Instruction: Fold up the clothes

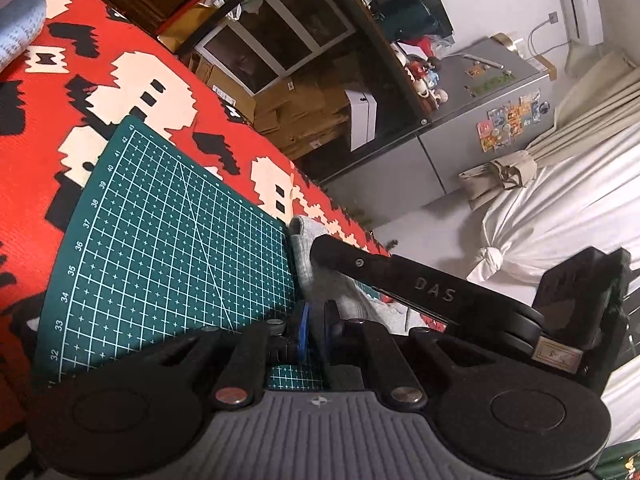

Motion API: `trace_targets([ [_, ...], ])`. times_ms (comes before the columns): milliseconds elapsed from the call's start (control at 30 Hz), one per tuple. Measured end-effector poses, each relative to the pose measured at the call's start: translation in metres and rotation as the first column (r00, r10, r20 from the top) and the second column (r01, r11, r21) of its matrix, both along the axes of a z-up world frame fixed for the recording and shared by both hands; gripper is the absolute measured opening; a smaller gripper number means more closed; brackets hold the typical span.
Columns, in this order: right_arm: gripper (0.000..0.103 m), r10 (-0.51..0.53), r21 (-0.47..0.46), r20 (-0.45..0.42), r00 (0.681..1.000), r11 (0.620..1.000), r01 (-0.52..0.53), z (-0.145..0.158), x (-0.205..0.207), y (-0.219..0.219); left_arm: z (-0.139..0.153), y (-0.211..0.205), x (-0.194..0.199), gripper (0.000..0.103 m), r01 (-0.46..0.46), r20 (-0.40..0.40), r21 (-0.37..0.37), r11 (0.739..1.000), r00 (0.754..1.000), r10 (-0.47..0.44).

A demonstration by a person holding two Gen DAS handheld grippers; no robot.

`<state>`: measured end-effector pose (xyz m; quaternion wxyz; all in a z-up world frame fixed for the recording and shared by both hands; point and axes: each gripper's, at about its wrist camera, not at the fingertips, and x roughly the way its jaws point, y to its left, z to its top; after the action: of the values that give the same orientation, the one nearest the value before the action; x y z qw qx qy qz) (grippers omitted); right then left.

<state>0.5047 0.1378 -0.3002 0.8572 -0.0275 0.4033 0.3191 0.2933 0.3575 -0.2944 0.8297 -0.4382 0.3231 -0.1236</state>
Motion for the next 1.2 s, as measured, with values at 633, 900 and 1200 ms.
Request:
trace_targets([
  [633, 0.004, 0.026, -0.026, 0.003, 1.000, 0.999, -0.026, 0.017, -0.059, -0.071, 0.013, -0.048, 0.002, 0.006, 0.320, 0.044, 0.129, 0.939, 0.944, -0.328],
  [900, 0.005, 0.077, -0.055, -0.013, 0.997, 0.995, -0.078, 0.010, -0.099, -0.094, 0.017, -0.061, -0.005, 0.006, 0.403, 0.006, 0.239, 0.883, 0.909, -0.417],
  [1200, 0.008, 0.077, -0.010, -0.020, 0.997, 0.997, -0.077, 0.012, -0.124, -0.118, 0.023, -0.072, -0.019, 0.006, 0.510, 0.036, 0.286, 0.811, 0.840, -0.541],
])
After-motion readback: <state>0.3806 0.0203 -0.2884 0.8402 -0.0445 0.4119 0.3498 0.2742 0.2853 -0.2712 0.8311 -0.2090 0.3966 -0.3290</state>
